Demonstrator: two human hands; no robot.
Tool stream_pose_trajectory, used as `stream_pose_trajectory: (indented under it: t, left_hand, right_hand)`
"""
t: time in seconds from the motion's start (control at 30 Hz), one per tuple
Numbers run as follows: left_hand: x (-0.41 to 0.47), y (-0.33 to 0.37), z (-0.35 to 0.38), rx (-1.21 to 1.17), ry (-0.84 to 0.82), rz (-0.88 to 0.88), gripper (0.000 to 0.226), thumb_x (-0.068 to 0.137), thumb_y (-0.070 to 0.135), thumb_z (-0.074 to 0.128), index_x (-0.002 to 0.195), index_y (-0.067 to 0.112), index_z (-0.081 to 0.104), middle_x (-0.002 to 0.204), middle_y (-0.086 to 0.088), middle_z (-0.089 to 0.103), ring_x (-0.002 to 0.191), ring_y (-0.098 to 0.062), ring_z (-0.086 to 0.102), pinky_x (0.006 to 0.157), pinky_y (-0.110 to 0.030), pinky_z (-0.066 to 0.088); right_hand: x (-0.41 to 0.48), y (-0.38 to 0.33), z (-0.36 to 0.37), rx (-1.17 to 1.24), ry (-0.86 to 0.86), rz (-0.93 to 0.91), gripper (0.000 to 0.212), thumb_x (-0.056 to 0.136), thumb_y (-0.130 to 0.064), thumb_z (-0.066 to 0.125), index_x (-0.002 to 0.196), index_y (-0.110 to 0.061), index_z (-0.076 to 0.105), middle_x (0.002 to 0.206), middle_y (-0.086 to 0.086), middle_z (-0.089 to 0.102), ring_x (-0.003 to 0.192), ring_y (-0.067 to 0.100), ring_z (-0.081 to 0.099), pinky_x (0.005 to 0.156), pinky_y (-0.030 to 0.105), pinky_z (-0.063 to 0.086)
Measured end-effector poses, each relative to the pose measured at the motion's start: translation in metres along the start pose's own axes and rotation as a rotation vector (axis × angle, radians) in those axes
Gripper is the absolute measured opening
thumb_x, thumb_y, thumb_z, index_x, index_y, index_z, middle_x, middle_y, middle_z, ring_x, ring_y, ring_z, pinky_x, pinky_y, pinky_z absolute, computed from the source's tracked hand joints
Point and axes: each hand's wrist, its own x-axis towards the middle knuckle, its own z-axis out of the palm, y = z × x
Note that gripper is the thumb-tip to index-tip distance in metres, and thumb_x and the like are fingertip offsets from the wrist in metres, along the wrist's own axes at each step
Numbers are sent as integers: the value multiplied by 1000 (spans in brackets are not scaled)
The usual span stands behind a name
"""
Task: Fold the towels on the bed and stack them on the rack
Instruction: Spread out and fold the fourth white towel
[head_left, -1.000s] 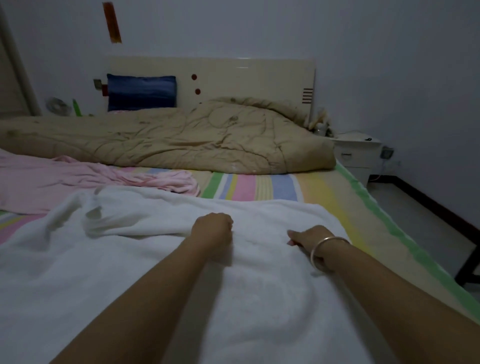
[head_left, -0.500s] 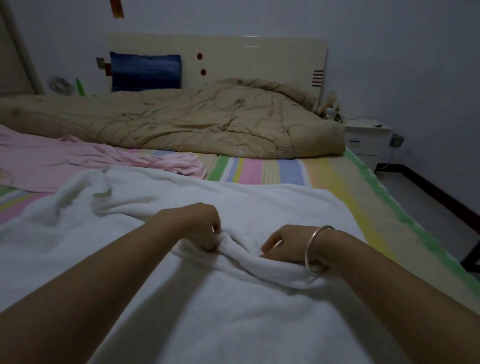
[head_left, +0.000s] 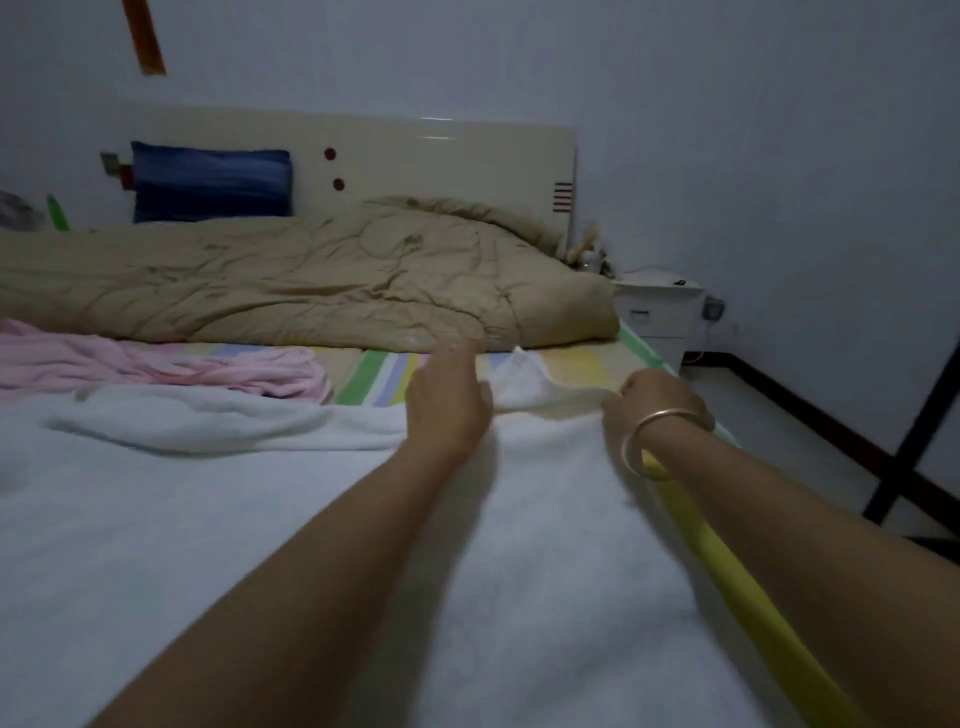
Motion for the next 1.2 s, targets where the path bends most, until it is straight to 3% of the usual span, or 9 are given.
stream_pose_trajectory:
  t: [0.1,0.17,0.3,0.43,0.6,0.8,0.97,1.07,1.2]
  left_hand:
    - [-34,-16,71,176,-257,66,56,95,43,29,143,17,42,142,-10,48,133,-28,41,111,-40,27]
    - [-45,-27,95,250,-289,71,65,94,47,13,148,19,35,153,-8,37,142,-23,30,117,-42,13]
    - [-32,-31,103,200,-302,85,56,100,42,28,152,23,25,159,-4,24,146,-20,19,119,-43,8]
    - [-32,-31,107,201,-303,86,56,99,41,30,152,22,26,159,-4,24,146,-21,19,119,-45,8]
    - [-36,-28,101,183,-219,120,54,98,37,34,149,19,31,157,-6,26,145,-21,22,120,-44,8]
    - [-33,-23,94,149,25,298,45,83,28,33,111,12,64,121,-10,64,114,-28,59,107,-48,38]
    - [-31,-24,97,257,-286,170,63,93,44,8,148,26,33,154,1,35,144,-18,24,120,-43,6]
    - [-28,-25,99,290,-379,138,54,102,44,17,153,27,21,161,2,16,148,-17,9,120,-46,-3]
    - [-30,-29,102,314,-377,123,53,102,42,19,153,27,23,161,0,18,148,-18,12,120,-46,-1]
  right_hand:
    - [11,24,36,-96,-258,-5,38,82,-30,61,115,-11,67,119,10,64,105,30,61,84,30,49]
    - [16,28,54,-68,-276,-7,37,82,-27,62,115,-11,66,118,12,65,104,29,62,84,28,49]
    - [33,2,71,244,-223,-75,36,86,-35,56,106,-6,67,106,17,67,91,30,63,74,31,48]
    - [49,-32,93,334,-226,-40,68,81,-60,59,116,-2,63,118,18,61,101,35,59,77,33,45]
    - [53,-23,116,396,-36,41,16,86,-25,58,100,-20,64,110,9,64,97,32,59,85,34,50]
    - [81,8,90,522,143,149,9,92,-19,54,89,-22,61,113,11,63,103,36,57,89,35,46]
    - [84,18,112,495,102,94,23,89,-25,59,67,-25,55,106,8,67,98,33,59,84,33,47]
    - [86,17,115,520,54,93,11,88,-30,64,81,-23,59,110,10,65,102,33,58,86,34,45]
    - [84,21,107,528,-112,42,31,90,-36,60,112,-14,65,124,13,61,113,34,55,95,35,43]
